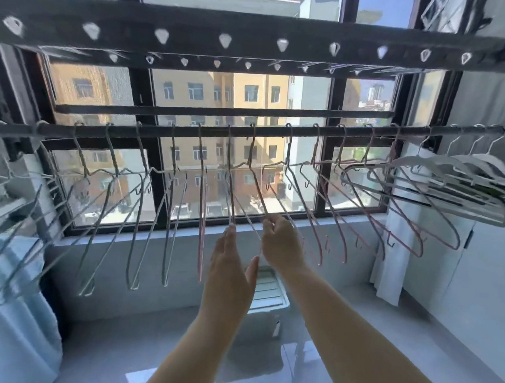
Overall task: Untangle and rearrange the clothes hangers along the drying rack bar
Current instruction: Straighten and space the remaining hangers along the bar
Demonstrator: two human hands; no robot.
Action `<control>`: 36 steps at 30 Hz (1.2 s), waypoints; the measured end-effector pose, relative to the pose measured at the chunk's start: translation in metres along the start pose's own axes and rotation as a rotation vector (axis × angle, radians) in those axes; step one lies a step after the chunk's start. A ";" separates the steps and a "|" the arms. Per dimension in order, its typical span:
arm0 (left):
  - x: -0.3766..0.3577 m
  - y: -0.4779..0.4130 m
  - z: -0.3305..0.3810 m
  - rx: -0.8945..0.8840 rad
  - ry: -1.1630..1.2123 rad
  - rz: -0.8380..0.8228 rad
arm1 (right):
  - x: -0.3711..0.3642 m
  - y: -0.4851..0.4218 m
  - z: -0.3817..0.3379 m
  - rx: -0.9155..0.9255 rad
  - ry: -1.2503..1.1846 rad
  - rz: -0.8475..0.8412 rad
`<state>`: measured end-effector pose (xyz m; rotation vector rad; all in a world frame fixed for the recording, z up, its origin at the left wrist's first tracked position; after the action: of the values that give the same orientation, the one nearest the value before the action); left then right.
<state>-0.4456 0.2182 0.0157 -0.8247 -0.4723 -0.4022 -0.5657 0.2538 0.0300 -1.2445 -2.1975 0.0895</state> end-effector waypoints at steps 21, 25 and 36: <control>-0.092 -0.013 -0.002 0.252 0.262 -0.074 | 0.032 -0.021 0.039 0.102 -0.062 0.080; -0.108 -0.012 -0.004 0.306 0.542 -0.133 | 0.031 -0.021 0.042 0.088 -0.068 0.055; -0.101 -0.010 0.001 0.203 0.385 -0.049 | 0.030 -0.020 0.047 0.072 -0.084 0.010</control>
<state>-0.5344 0.2287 -0.0327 -0.5226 -0.1705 -0.5355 -0.6168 0.2779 0.0130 -1.2329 -2.2387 0.2262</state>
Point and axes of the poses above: each hand's wrist, its own y-axis away from the middle knuckle, its own x-axis out of the back of the hand, z = x × y, the point moved 8 cm from there along -y, towards the middle knuckle
